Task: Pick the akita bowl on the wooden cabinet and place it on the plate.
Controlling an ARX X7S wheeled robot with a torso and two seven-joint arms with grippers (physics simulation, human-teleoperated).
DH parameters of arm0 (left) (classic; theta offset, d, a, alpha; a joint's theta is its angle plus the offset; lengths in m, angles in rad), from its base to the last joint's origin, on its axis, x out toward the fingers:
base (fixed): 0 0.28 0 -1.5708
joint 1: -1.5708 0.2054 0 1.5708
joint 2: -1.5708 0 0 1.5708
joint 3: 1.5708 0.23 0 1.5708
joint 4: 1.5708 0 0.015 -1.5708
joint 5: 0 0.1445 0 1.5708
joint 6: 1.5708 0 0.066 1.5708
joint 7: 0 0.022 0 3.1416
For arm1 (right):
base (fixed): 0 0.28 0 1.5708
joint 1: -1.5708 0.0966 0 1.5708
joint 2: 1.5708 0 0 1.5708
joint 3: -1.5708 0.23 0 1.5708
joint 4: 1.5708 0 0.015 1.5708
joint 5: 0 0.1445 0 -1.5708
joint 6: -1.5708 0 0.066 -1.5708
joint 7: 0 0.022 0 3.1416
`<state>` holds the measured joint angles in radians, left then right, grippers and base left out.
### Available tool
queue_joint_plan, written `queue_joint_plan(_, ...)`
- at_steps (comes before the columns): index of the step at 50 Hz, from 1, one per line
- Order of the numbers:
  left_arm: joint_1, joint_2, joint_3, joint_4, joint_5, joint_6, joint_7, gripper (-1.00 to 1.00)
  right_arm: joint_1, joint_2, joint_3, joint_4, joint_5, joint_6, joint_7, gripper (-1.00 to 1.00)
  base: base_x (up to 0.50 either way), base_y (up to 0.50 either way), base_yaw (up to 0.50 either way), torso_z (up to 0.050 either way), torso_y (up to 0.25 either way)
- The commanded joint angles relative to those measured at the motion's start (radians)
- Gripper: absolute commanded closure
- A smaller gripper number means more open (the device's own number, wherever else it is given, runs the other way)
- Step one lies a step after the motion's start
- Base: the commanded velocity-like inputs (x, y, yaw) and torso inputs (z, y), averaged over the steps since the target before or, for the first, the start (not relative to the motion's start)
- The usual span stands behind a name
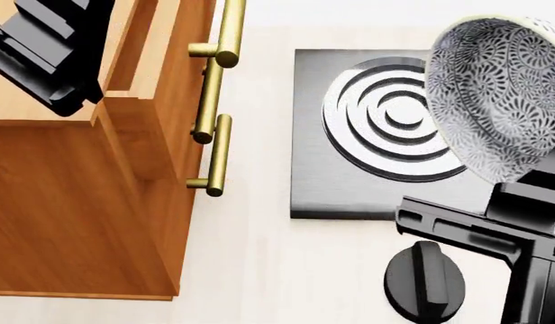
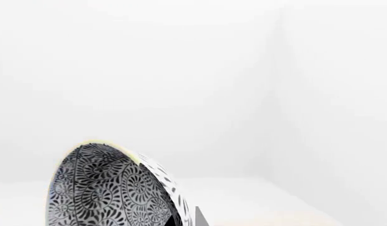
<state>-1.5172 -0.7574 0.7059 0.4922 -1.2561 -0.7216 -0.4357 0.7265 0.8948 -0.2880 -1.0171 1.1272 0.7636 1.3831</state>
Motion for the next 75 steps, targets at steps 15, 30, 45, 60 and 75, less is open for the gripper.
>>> queue_joint_plan(15, 0.020, -0.011, -0.009, 0.001, -0.005, 0.014, -0.003, -1.00, -0.364, 0.138, 0.279, 0.068, 0.040, -0.301, 0.052, 1.00, 0.00, 0.00, 0.00, 0.000, 0.001)
queue_joint_plan(30, 0.039, -0.016, -0.010, 0.003, 0.000, 0.025, -0.004, -1.00, -0.547, 0.081, 0.433, 0.182, 0.133, -0.434, 0.002, 1.00, 0.00, 0.00, 0.00, 0.000, 0.000)
queue_joint_plan(45, 0.055, -0.021, -0.010, 0.001, 0.005, 0.034, -0.003, -1.00, -0.593, 0.027, 0.512, 0.234, 0.225, -0.520, -0.089, 1.00, 0.00, 0.00, 0.00, 0.001, 0.001)
queue_joint_plan(60, 0.061, -0.022, -0.014, -0.004, 0.004, 0.040, 0.001, -1.00, -0.617, 0.026, 0.560, 0.267, 0.235, -0.534, -0.085, 1.00, 0.00, 0.00, 0.00, 0.000, 0.000)
queue_joint_plan(75, 0.081, -0.028, -0.013, -0.004, 0.013, 0.052, 0.004, -1.00, -0.704, -0.015, 0.631, 0.300, 0.222, -0.565, -0.096, 1.00, 0.00, 0.00, 0.00, 0.000, 0.001)
